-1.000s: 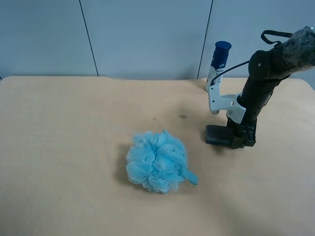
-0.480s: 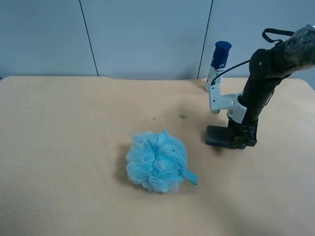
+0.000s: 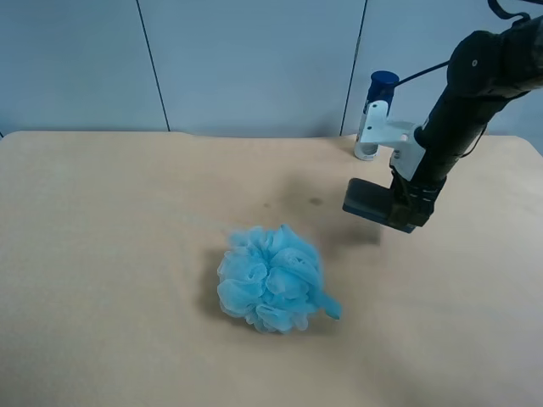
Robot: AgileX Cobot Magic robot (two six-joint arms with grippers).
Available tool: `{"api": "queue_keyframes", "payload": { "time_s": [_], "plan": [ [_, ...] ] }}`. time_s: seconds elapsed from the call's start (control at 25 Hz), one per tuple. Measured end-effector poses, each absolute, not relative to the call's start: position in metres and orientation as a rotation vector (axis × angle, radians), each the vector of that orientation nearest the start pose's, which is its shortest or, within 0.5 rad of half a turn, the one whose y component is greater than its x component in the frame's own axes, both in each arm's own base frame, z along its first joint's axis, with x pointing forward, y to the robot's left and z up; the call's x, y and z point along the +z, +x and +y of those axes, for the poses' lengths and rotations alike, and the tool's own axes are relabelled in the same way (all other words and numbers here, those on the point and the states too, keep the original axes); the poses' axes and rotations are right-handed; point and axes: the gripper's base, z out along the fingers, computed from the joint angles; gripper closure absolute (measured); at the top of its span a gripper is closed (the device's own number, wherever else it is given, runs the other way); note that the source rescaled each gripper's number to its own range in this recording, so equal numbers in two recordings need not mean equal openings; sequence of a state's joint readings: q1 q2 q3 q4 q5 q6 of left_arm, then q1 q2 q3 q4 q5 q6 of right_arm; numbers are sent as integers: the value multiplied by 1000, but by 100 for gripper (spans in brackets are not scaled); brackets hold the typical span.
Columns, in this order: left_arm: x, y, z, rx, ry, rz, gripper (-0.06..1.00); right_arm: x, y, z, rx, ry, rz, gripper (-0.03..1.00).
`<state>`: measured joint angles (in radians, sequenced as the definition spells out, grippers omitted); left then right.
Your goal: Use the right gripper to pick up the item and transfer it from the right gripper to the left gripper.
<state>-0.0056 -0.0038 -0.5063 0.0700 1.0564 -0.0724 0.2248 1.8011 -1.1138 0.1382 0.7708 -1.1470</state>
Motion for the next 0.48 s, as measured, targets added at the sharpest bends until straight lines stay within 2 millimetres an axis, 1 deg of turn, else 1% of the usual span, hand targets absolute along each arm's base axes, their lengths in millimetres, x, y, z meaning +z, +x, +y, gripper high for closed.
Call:
{"api": "queue_keyframes", "payload": {
  "time_s": [0.12, 0.24, 0.36, 0.48],
  "plan": [
    [279, -6, 6, 34, -71, 2027, -6, 189, 322, 102, 35, -1723, 2304, 97],
    [279, -6, 6, 34, -71, 2027, -6, 195, 313, 123, 67, -1729, 2277, 97],
    [279, -6, 6, 34, -71, 2027, -6, 196, 302, 147, 94, -1781, 2245, 97],
    [279, -6, 6, 34, -71, 2027, -6, 195, 286, 171, 101, -1870, 2213, 97]
  ]
}}
